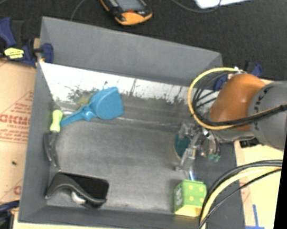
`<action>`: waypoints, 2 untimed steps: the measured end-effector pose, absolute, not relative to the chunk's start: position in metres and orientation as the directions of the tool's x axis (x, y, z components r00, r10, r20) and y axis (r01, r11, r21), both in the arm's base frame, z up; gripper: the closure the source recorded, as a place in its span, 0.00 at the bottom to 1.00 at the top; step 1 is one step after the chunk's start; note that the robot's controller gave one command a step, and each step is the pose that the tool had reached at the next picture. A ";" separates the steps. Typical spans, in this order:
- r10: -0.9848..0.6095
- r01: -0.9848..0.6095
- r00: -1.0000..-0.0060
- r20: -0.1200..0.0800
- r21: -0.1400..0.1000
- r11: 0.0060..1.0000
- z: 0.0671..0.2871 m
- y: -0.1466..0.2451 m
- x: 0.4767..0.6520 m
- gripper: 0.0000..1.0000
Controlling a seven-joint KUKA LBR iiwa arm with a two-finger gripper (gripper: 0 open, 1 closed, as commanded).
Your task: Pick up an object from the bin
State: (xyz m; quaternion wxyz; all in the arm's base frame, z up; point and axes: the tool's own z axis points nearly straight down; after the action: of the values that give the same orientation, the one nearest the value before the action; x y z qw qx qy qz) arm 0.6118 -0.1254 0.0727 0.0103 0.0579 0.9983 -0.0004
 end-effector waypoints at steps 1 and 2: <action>0.071 0.071 -0.996 -0.047 -0.003 0.997 0.076 -0.117 0.578 0.00; 0.067 0.068 -0.997 -0.040 -0.002 0.998 0.075 -0.116 0.578 1.00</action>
Offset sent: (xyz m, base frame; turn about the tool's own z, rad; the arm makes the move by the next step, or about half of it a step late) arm -0.0396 0.0093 -0.0027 -0.0465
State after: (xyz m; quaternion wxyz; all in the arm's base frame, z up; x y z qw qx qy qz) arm 0.5778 -0.1165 0.0755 0.0199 0.0338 0.9992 -0.0016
